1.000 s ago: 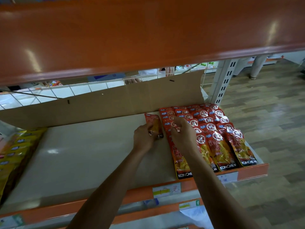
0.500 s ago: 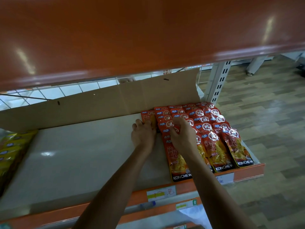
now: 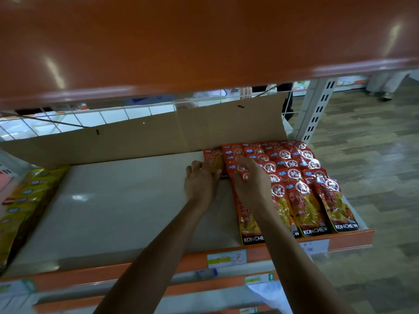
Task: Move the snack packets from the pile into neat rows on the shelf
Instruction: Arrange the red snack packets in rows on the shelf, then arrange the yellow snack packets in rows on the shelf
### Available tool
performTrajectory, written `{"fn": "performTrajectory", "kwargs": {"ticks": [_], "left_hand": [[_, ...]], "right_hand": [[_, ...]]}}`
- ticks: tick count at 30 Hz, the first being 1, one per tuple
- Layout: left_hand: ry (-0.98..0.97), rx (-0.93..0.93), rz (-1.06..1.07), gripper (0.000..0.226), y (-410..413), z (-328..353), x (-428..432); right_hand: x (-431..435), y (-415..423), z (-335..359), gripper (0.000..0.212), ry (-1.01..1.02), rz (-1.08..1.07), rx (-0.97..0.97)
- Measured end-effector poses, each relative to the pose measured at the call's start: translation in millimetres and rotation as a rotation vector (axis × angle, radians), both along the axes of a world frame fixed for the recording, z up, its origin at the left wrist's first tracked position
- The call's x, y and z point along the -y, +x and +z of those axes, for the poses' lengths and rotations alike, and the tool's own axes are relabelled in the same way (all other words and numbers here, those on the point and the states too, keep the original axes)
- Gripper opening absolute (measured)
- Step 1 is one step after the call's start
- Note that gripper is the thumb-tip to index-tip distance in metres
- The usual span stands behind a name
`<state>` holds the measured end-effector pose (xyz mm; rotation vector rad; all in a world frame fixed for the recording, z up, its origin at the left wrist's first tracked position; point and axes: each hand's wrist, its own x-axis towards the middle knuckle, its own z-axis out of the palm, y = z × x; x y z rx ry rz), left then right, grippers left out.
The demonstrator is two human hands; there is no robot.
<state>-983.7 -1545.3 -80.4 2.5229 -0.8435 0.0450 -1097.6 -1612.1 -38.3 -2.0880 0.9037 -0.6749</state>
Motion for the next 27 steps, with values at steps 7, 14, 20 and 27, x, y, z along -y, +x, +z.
{"fn": "performTrajectory", "kwargs": {"ticks": [7, 14, 20, 27], "left_hand": [[-0.078, 0.042, -0.068, 0.042, 3.9, 7.2, -64.4], [-0.152, 0.085, 0.068, 0.034, 32.5, 4.2, -181.1], [-0.191, 0.193, 0.216, 0.030, 67.3, 6.9, -304.7], [-0.144, 0.227, 0.314, 0.033, 93.1, 10.8, -435.2]], "right_hand": [[-57.4, 35.2, -2.1, 0.032, -0.086, 0.134, -0.035], [-166.4, 77.9, -8.4, 0.039, -0.082, 0.307, -0.098], [-281.5, 116.3, -14.3, 0.042, -0.148, 0.444, -0.130], [-401.4, 157.4, -21.4, 0.032, -0.180, 0.556, -0.077]]}}
